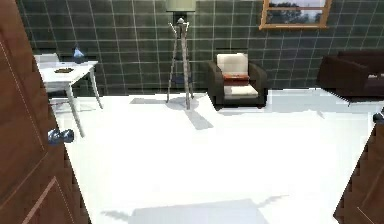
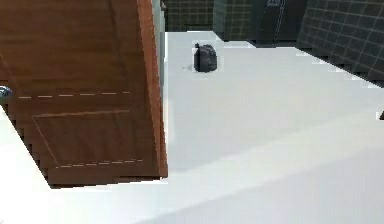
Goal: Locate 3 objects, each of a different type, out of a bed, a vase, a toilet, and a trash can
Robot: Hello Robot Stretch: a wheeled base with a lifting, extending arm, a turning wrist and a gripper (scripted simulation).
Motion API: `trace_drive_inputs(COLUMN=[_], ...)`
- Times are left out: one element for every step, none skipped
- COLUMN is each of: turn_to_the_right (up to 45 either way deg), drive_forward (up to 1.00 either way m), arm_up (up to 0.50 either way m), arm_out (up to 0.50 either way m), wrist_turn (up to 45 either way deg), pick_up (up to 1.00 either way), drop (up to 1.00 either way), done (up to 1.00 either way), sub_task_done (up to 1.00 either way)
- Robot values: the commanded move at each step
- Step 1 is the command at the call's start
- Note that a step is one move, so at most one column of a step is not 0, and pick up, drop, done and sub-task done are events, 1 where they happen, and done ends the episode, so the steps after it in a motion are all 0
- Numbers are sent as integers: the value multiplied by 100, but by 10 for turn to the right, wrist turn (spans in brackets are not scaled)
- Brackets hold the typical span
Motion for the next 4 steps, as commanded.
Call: trace_drive_inputs(turn_to_the_right=[90,0,90,0], drive_forward=[0,100,0,5], arm_up=[0,0,0,0], arm_out=[0,0,0,0], wrist_turn=[0,0,0,0], pick_up=[0,0,0,0], drop=[0,0,0,0], done=[0,0,0,0], sub_task_done=[0,0,0,0])
